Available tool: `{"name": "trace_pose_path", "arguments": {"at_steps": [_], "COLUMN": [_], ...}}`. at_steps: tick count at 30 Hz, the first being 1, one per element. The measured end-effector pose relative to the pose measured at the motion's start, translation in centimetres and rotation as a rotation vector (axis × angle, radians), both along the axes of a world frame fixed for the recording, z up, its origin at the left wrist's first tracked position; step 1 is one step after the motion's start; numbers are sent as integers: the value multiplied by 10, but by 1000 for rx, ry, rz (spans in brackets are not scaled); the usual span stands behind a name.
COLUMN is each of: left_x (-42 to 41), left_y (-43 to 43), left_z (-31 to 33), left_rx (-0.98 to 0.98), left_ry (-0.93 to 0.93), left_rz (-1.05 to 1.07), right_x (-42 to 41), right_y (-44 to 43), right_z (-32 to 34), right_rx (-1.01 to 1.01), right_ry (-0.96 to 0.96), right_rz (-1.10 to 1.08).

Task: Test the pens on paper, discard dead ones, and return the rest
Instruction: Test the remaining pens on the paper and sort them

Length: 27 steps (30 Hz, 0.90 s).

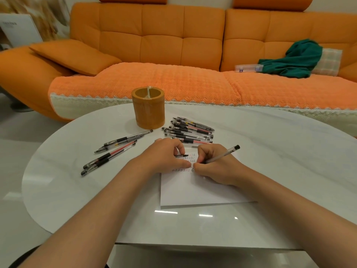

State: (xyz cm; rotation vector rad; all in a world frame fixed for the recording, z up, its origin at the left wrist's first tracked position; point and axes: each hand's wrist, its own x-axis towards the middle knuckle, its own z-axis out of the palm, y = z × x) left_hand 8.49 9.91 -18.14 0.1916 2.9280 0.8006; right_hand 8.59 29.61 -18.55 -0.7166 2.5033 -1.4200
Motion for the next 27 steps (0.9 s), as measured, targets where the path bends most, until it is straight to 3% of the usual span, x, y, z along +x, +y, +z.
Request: {"name": "trace_pose_path", "arguments": {"at_steps": [17,23,27], "left_x": [1,6,9], "left_y": [1,-3,-11], "left_z": [3,5,11], "left_rx": [-2,13,-25], "left_ry": [-9,-8,12], "left_rz": [2,-31,-89], "right_x": [1,-1,1], "right_y": [0,7,12], "right_z": [1,2,6], "right_rx": [6,-268,-221], "right_ry": [-3,-187,-65], "right_rz": [39,-112,-132]}}
